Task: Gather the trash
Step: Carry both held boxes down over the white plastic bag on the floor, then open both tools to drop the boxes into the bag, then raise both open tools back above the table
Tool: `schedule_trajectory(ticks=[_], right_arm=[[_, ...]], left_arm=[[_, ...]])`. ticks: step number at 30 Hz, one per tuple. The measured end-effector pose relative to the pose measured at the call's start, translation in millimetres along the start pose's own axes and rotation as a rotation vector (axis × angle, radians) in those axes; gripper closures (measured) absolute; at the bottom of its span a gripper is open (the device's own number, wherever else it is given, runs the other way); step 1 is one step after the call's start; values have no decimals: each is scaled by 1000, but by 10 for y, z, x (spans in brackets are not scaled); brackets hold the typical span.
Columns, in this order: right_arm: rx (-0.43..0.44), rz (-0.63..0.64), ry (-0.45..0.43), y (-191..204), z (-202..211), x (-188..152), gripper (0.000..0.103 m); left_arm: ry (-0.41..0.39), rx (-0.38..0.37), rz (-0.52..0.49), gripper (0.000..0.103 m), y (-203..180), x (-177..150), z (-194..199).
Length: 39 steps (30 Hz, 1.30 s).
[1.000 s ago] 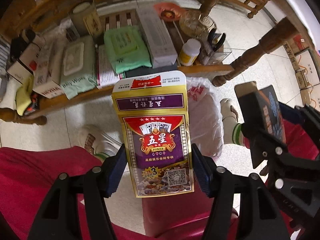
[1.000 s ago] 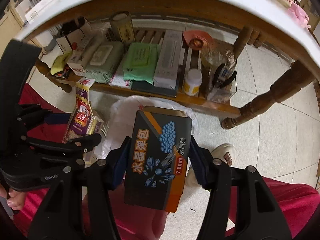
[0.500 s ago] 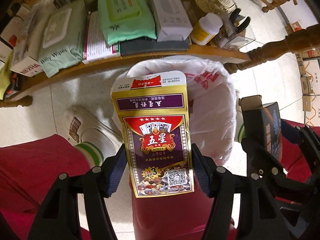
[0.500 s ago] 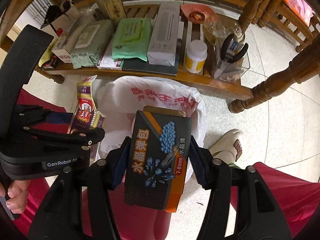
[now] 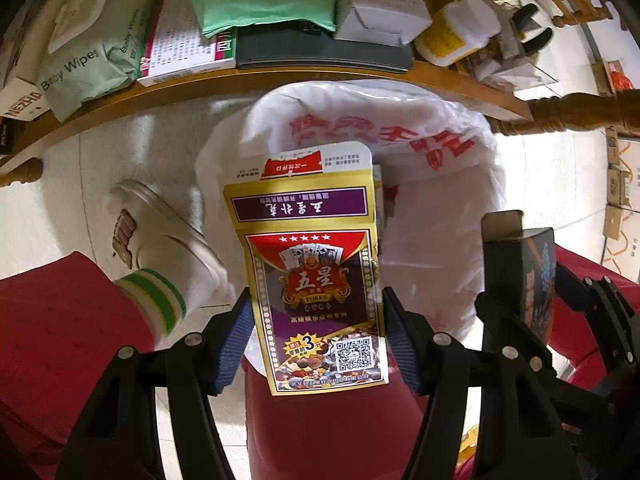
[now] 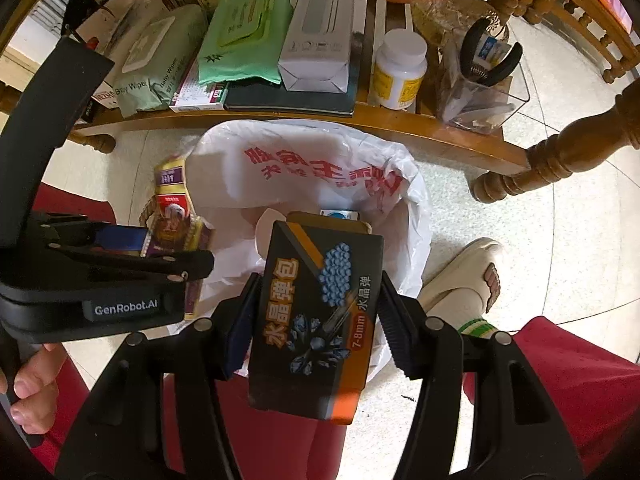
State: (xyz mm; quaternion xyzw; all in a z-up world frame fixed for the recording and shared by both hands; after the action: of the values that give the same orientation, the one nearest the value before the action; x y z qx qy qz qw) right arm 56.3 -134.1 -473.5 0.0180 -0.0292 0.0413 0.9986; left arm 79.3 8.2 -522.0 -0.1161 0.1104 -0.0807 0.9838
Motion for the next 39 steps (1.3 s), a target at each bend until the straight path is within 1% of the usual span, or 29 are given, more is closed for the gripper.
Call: schedule_trajectory(ticks=[7, 9, 11, 14, 16, 19, 21, 34, 37, 39], right_arm=[[57, -38, 20, -37, -50, 54, 47], [57, -38, 16, -31, -46, 62, 47], [58, -42, 17, -40, -50, 65, 47], [71, -65, 28, -72, -69, 64, 44], [73, -78, 29, -95, -72, 63, 40], [68, -88, 25, -123, -65, 69, 38], [67, -92, 21, -129, -60, 68, 35], [57, -86, 0, -114, 13, 73, 34], [56, -83, -19, -103, 106, 63, 33], [57, -80, -34, -96, 208, 50, 33]], left_arm=[[10, 20, -2, 42, 9, 30, -39], [19, 28, -3, 41, 21, 27, -67], [36, 18, 2, 40, 21, 16, -85], [56, 7, 17, 34, 38, 7, -113], [54, 12, 23, 29, 53, 11, -109], [47, 14, 29, 25, 67, 15, -98], [44, 13, 36, 25, 82, 20, -92], [29, 21, 27, 24, 70, 31, -20], [10, 32, 14, 24, 65, 23, 48], [-24, 45, -6, 24, 53, -17, 186]])
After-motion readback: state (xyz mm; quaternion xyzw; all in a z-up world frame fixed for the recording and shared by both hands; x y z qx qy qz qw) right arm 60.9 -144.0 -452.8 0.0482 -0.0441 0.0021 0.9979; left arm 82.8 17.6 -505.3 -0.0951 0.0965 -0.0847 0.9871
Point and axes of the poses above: each gripper's, at about its wrist camera, not at the fingertips, and z roughly against the way its jaws point, y to its left, x to its top, the point moved 7 cm from there along -z, roughly the way its jaws point, and after that the axes turned 4 degrees about -x, right-handed, at the moved point
